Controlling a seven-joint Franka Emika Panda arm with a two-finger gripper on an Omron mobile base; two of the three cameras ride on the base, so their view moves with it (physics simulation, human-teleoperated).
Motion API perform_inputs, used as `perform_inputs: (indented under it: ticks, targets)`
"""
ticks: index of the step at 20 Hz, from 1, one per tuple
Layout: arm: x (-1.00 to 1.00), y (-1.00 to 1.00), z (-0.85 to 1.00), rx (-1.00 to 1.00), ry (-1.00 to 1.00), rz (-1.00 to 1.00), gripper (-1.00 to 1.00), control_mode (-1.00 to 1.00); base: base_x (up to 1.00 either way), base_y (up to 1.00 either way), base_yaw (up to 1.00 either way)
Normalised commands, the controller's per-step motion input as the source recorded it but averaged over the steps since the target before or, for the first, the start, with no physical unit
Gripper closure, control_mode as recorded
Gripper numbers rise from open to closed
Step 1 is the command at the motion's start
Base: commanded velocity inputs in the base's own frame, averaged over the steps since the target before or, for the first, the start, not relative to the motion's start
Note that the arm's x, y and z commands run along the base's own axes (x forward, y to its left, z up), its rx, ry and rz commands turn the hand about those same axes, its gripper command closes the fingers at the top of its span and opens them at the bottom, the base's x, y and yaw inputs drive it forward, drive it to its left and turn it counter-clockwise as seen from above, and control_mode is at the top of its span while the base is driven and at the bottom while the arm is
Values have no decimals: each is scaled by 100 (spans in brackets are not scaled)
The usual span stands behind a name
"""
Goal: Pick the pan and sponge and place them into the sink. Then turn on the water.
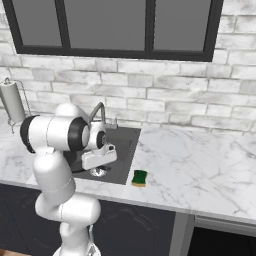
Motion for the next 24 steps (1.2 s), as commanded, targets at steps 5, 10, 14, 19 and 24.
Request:
perform_inputs:
  ticks: [5,10,14,19,24]
  targets:
    - [21,-1,-14,-2,-3,6,100,-100,0,0,0]
    - [27,-4,-19,-1,-7,7,100,-100,0,0,0]
    - [23,-6,-32,0,-12,7,100,-100,0,0,0]
    - [25,-5,-44,0,-10,7,100,-100,0,0,0]
    - [25,0,-44,0,-5,8,100,-100,0,0,0]
